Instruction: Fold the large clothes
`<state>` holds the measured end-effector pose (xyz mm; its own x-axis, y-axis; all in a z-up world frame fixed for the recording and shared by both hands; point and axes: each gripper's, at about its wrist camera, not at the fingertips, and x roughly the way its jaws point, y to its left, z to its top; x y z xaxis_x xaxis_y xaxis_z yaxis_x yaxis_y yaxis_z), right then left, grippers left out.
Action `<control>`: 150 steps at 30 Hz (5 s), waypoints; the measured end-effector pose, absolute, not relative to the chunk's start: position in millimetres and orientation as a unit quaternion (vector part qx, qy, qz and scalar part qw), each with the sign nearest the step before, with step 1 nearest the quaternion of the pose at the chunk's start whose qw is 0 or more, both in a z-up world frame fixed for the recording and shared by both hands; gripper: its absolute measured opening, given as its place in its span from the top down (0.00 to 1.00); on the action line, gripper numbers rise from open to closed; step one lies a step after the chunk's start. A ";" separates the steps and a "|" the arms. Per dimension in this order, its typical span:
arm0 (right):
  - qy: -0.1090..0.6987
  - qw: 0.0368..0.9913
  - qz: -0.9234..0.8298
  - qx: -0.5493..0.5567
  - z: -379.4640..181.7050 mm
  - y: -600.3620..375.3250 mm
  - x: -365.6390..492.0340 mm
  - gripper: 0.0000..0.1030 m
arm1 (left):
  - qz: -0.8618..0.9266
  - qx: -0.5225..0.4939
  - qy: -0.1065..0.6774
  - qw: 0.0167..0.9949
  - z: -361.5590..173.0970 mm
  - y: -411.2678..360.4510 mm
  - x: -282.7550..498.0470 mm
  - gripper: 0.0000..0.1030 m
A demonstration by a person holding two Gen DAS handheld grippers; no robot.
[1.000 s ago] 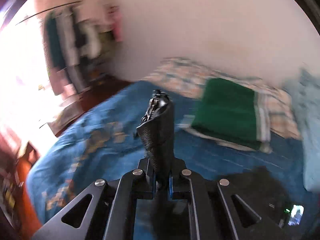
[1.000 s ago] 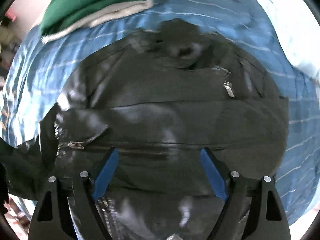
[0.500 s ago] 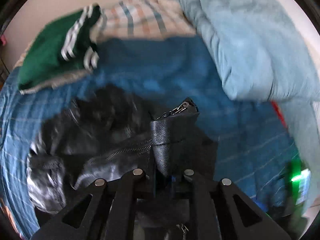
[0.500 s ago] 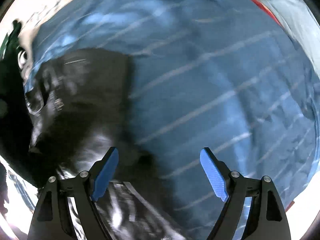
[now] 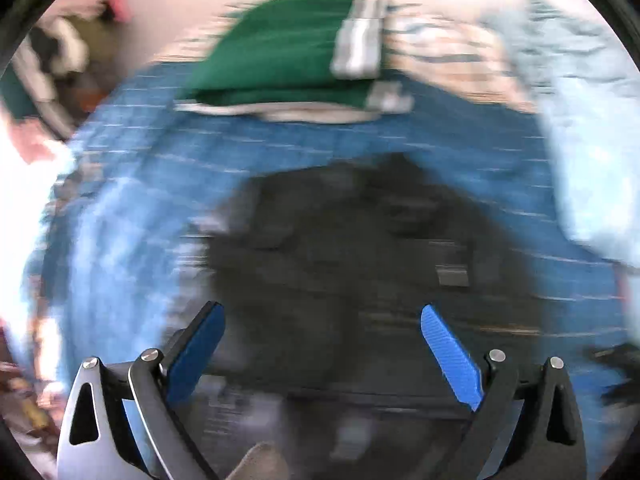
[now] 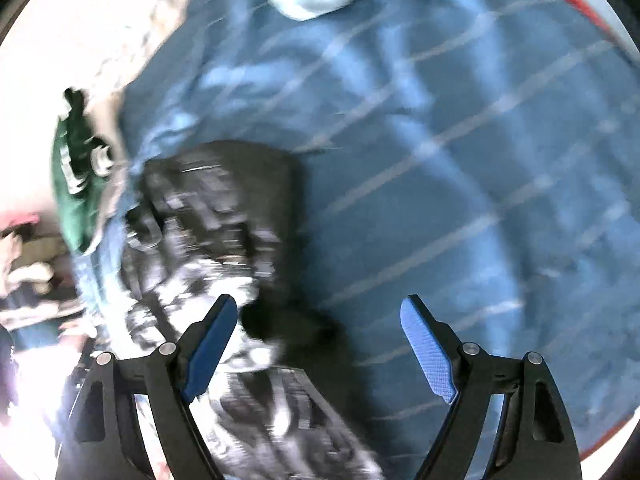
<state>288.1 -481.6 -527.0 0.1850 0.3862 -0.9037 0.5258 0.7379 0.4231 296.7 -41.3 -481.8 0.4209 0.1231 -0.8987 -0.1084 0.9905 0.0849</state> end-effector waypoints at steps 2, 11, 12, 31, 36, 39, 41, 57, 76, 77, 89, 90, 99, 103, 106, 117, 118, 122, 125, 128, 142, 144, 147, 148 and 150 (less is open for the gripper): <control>0.647 0.681 -0.016 0.343 -535.0 -457.3 310.7 0.18 | 0.123 0.038 0.542 0.830 -500.8 -12.1 299.4 0.03; 0.715 0.676 -0.057 0.170 -593.8 -386.3 332.7 0.82 | 0.181 0.107 0.582 0.786 -596.7 48.3 314.3 0.00; 0.718 0.676 -0.060 0.154 -593.4 -381.0 334.3 0.82 | 0.175 0.125 0.573 0.791 -596.9 41.9 313.0 0.00; 0.786 0.610 -0.079 0.061 -588.4 -351.5 284.3 0.68 | 0.129 0.064 0.563 0.814 -598.8 59.5 311.7 0.00; 0.764 0.617 -0.095 0.165 -596.7 -386.2 268.1 0.66 | 0.127 0.068 0.565 0.812 -597.7 60.6 311.3 0.00; 0.771 0.605 -0.088 0.176 -592.4 -388.8 273.4 0.62 | 0.140 0.078 0.569 0.807 -594.3 57.2 311.6 0.00; 0.770 0.613 -0.073 0.163 -571.1 -384.3 284.8 0.62 | 0.158 0.089 0.569 0.802 -586.2 53.1 310.0 0.00; 0.709 0.593 0.042 0.379 -588.5 -406.8 369.8 0.59 | 0.309 0.046 0.599 0.737 -575.0 -8.2 244.0 0.00; 0.717 0.649 0.088 0.238 -562.9 -385.1 369.0 0.55 | 0.350 0.146 0.530 0.759 -541.7 -47.4 240.8 0.00; 0.718 0.659 0.088 0.206 -556.2 -387.2 363.9 0.24 | 0.352 0.165 0.528 0.755 -541.7 -56.7 236.5 0.00; 0.743 0.655 0.016 0.134 -558.7 -486.1 267.2 0.14 | 0.288 0.292 0.578 0.706 -550.5 -234.8 103.7 0.00; 0.747 0.649 0.001 0.144 -562.6 -498.3 262.1 0.14 | 0.277 0.287 0.586 0.705 -552.2 -247.4 95.1 0.00; 0.745 0.644 -0.048 0.169 -562.8 -558.3 255.4 0.14 | 0.204 0.332 0.613 0.687 -612.8 -326.9 71.3 0.00; 0.740 0.650 -0.043 0.166 -559.8 -560.0 265.4 0.14 | 0.252 0.320 0.625 0.666 -644.1 -302.1 99.8 0.00; 0.738 0.653 -0.030 0.167 -561.6 -553.4 279.4 0.14 | 0.291 0.310 0.603 0.675 -640.7 -282.3 121.5 0.00; 0.666 0.602 0.211 0.386 -604.3 -472.1 366.7 0.14 | 0.226 0.175 0.580 0.763 -573.8 -239.0 137.8 0.93; 0.665 0.580 0.221 0.415 -616.2 -451.2 370.3 0.14 | 0.219 0.166 0.581 0.766 -569.4 -235.3 138.2 0.93; 0.659 0.517 0.226 0.498 -650.3 -409.0 382.2 0.18 | 0.199 0.149 0.586 0.771 -557.7 -224.4 142.4 0.93; 0.654 0.539 0.196 0.493 -637.4 -389.0 387.2 0.71 | 0.178 0.130 0.592 0.775 -550.9 -213.5 144.8 0.93; 0.648 0.563 0.186 0.479 -596.5 -372.6 390.9 0.77 | 0.155 0.102 0.599 0.779 -540.0 -195.1 147.9 0.93; 0.700 0.644 0.176 0.252 -455.4 -128.4 444.1 0.78 | 0.085 -0.126 0.607 0.780 -499.4 8.2 158.2 0.86; 0.718 0.648 0.163 0.193 -466.6 -76.9 449.0 0.76 | 0.079 -0.167 0.613 0.768 -512.5 41.4 157.9 0.84; 0.748 0.630 0.151 0.143 -501.4 -11.8 459.5 0.63 | 0.099 -0.210 0.628 0.743 -534.9 93.3 150.5 0.73; 0.758 0.621 0.151 0.134 -514.8 7.1 462.4 0.58 | 0.117 -0.225 0.631 0.733 -540.9 115.0 143.3 0.59; 0.776 0.598 0.163 0.119 -537.9 36.6 463.5 0.49 | 0.141 -0.251 0.626 0.725 -544.8 144.0 129.3 0.32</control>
